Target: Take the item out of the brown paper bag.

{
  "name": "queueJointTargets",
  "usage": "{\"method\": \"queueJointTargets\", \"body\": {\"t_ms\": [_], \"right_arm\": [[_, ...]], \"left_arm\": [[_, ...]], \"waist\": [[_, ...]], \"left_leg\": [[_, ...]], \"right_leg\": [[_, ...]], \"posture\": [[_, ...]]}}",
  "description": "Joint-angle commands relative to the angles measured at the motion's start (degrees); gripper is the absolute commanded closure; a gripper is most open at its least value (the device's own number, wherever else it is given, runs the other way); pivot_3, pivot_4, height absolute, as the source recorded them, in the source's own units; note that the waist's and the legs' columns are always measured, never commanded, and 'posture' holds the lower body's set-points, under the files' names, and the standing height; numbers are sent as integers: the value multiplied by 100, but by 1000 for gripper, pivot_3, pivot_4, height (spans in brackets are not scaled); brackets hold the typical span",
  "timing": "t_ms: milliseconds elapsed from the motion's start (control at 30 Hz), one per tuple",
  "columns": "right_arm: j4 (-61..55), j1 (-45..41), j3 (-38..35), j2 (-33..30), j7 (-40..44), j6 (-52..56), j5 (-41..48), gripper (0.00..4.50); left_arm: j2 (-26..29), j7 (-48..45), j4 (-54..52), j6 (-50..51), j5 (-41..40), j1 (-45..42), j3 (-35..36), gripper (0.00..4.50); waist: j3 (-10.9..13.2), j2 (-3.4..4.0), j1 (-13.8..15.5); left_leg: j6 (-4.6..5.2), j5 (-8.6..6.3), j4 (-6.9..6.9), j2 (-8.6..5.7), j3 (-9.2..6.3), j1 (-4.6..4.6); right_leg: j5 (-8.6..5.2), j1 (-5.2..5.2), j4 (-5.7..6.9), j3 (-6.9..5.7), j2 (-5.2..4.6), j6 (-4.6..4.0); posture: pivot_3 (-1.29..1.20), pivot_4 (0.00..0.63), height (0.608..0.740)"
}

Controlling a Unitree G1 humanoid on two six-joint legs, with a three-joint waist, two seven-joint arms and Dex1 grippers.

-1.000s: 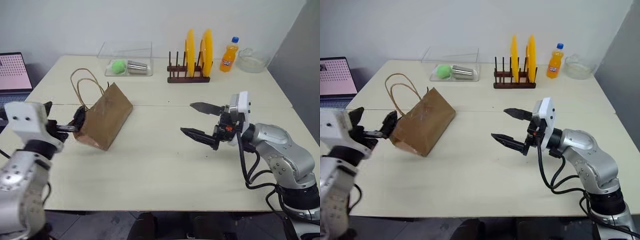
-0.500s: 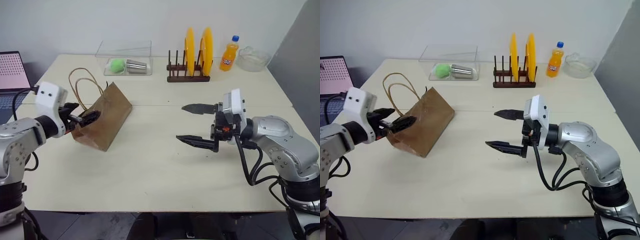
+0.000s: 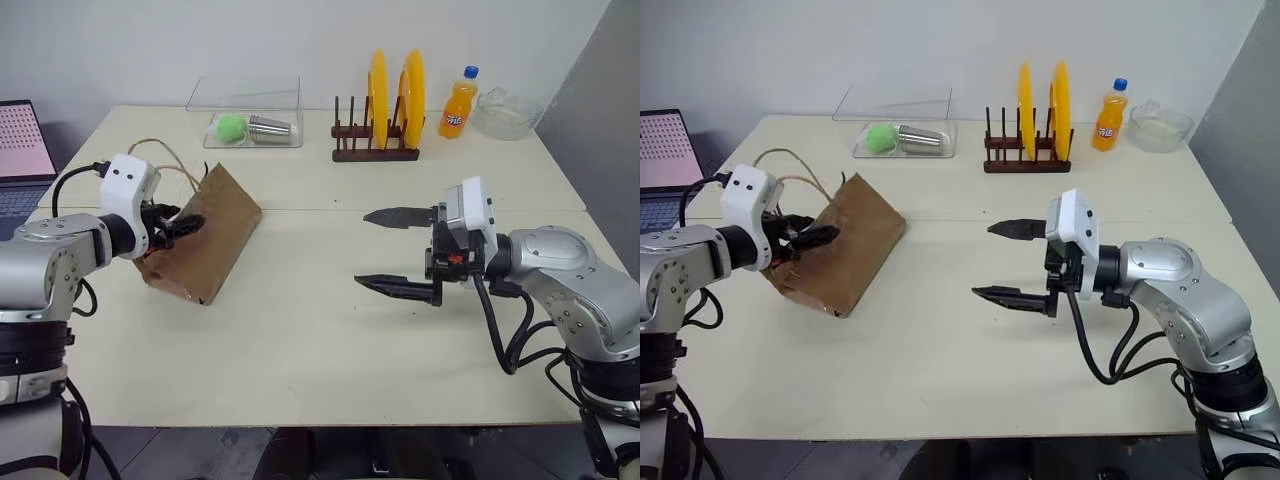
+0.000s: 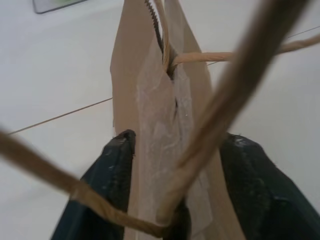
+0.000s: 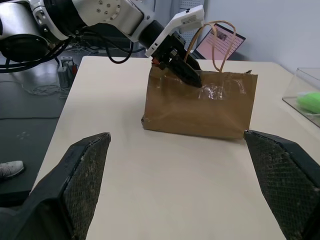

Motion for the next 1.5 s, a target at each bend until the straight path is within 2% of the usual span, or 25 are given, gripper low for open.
{"method": "queueJointTargets", "body": {"t_ms": [33,200,367,533,700,800,933,1067,1233,1500], "right_arm": [[-240,-48,-184,-40,-61,18,125,0],[-299,-31,-212,-67,-124,62,132,0],[-388,133,-257,-140,-197,51,58,0],[-613,859,-418,-398,-264,-157,-193,0],[-1066,1775,-601,-425,-563,-398,-434,0],[-1342,2187,-630,-465,-1012,-331,-799,0],[-1817,2510,-868,-285,-1698,149,-664,0],[-2312,2657,-1154,-121,-2268,645,-385,0],[-2676,2792,-1505,-77,-2710,1086,-74,0],[-3095,3269,-1773,-154,-3165,1265,142,0]], "left_arm": [[38,-59,187,-78,186,-228,-31,3007],[13,-265,500,-342,328,-473,-147,4477],[142,-1050,668,-1125,560,-667,-526,4477],[69,-2026,1154,-2314,969,-1294,-1035,4477],[-542,-2427,2347,-3327,1453,-2375,-1453,4477],[-1022,-2705,3097,-4219,1771,-2885,-1724,4477],[-1683,-3147,4103,-5434,2075,-3394,-1943,4477],[-2298,-3192,5324,-6417,2431,-3961,-2024,4477],[-2793,-3110,6347,-7049,2678,-4552,-1953,4477],[-3267,-3091,6949,-7294,2781,-5113,-1692,4477]], "waist": [[0,0,0],[0,0,0],[0,0,0],[-1,-4,73],[-1,-11,137],[-1,-11,125],[0,-12,125],[1,-15,77],[1,-15,39],[3,-18,33]], "left_leg": [[1,0,1,-1,1,0],[3,-1,4,-2,2,1],[3,0,7,-2,1,1],[-3,3,13,-6,-2,-9],[-1,2,22,-9,3,-23],[1,2,25,-10,6,-23],[0,2,28,-10,5,-23],[2,2,30,-10,6,-26],[17,-6,31,-10,6,-28],[40,-19,101,-18,7,-54]], "right_leg": [[0,1,0,0,-1,0],[0,1,4,1,-1,0],[0,1,7,0,-1,0],[1,1,1,-4,-3,0],[1,-2,1,-7,-4,1],[2,-2,2,-4,-4,4],[3,-2,5,-6,-4,4],[3,-4,7,-5,-3,4],[3,-3,8,-8,-2,6],[-3,-4,55,-25,-12,21]], "posture": [[0,150,740],[0,150,740],[0,150,740],[0,150,740],[0,150,740],[0,150,740],[0,150,740],[0,150,740],[0,150,740],[0,150,740]]}}
